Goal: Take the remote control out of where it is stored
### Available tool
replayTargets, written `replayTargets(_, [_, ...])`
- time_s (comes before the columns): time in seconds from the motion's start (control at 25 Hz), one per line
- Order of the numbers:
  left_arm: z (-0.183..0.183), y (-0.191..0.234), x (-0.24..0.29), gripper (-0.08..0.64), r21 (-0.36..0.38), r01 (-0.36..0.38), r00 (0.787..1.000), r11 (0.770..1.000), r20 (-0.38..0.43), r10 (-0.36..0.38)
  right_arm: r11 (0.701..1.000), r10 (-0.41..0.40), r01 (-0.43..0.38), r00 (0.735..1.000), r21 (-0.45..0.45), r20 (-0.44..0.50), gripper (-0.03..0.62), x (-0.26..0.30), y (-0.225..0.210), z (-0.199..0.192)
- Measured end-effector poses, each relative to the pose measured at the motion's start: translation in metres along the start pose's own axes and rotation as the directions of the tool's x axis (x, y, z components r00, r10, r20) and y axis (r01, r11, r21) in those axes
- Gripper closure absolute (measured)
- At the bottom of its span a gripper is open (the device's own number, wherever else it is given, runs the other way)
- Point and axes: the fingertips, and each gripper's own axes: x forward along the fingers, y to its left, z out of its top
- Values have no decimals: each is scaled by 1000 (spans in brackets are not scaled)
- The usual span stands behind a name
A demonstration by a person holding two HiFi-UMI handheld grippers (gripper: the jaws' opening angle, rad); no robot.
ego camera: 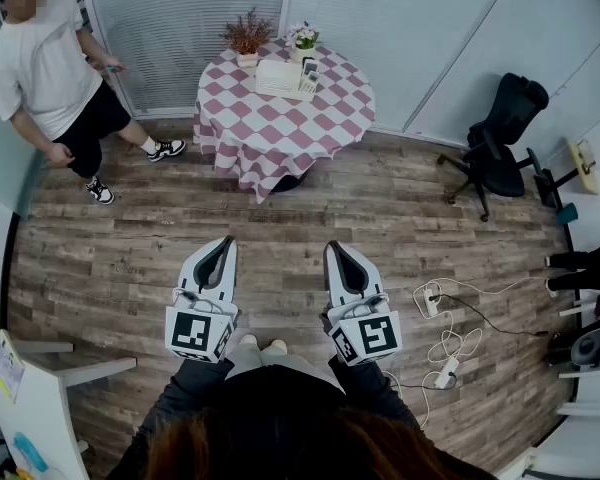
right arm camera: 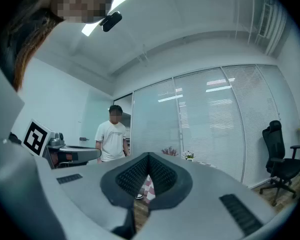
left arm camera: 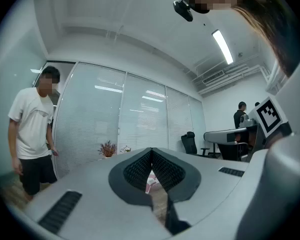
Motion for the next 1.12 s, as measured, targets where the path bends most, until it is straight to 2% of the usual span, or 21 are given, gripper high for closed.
replayTargets(0.48, [3, -7, 11, 554, -6, -2, 1000, 1000, 6, 2, 1000, -1, 1, 1000, 3, 3, 580, 0, -10, 2])
replayTargets(1.12, [-1, -18, 28, 554, 0, -34, 999, 999, 0, 34, 998, 51, -51, 999, 25, 12, 578, 4, -31, 1])
